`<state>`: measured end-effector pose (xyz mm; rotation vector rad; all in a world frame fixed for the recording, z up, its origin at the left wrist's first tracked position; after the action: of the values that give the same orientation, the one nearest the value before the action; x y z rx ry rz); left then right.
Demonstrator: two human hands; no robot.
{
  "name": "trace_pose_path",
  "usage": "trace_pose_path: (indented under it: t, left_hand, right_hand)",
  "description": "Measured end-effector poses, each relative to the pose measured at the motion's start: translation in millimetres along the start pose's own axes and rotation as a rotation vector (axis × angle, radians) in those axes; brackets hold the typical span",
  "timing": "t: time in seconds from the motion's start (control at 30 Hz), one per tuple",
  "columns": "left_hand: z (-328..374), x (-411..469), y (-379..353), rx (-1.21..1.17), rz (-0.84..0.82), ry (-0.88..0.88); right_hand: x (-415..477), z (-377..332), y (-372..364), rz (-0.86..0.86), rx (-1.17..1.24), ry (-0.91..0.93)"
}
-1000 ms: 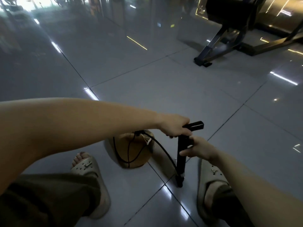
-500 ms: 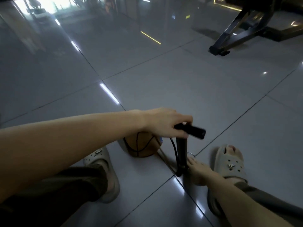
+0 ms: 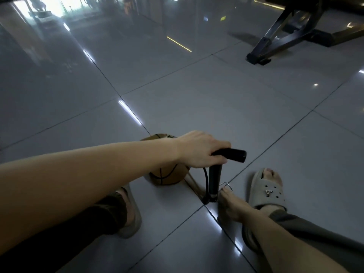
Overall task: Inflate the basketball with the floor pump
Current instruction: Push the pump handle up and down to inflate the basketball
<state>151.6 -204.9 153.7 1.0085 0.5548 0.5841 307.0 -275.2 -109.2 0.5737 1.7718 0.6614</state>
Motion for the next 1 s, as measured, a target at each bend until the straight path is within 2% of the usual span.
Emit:
trace_pose_path:
  t: [0.1, 0.2, 0.3, 0.4, 0.5, 0.57, 0.73, 0.87, 1.0]
  left_hand:
    - [2.1, -3.7, -6.5, -0.013, 0.014, 0.028]
    - [9.7, -8.4, -4.7, 0.019, -0.007, 0.022]
    - [34.3, -5.6, -10.8, 0.059, -0.092, -0.035]
    - [47.6, -0.6, -16.9, 0.091, -0.17, -0.097]
    - [35.2, -5.2, -18.0, 0.139, -0.196, -0.074]
    - [27.1, -8.8, -18.1, 0.139, -0.199, -0.074]
    - [30.8, -7.2, -22.6, 0.078, -0.136, -0.078]
    - [24.9, -9.9, -10.3, -0.063, -0.104, 0.16]
    - [26.3, -12.3, 36.3, -0.309, -0.351, 0.418]
  right_hand:
    - [-24.7, 12.0, 33.5, 0.081, 0.201, -0.082]
    - [-62.4, 21.6, 98.8, 0.153, 0.434, -0.186]
    - [-112.9, 3.0, 180.2, 0.143, 0.605, -0.144]
    - [-156.2, -39.3, 225.8, -0.01, 0.4, -0.092]
    - [-178.9, -75.6, 225.5, -0.161, 0.106, -0.143]
    - [-177.9, -91.5, 213.9, -0.221, 0.001, -0.166]
    - [-163.4, -93.8, 192.6, -0.226, -0.002, -0.204]
    - [-171.2, -94.8, 201.7, -0.208, -0.051, -0.214]
    - [-194.0, -104.8, 246.5, -0.141, -0.034, -0.177]
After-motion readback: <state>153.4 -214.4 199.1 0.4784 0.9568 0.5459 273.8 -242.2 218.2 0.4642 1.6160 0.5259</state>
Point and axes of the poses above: each hand's wrist, its own x-axis towards the middle knuckle, its own y-axis out of the back of the hand, z = x × y, the point moved 6 cm from there along x, towards the middle knuckle, and after that the axes turned 9 degrees about -x, right-handed, at the moved point
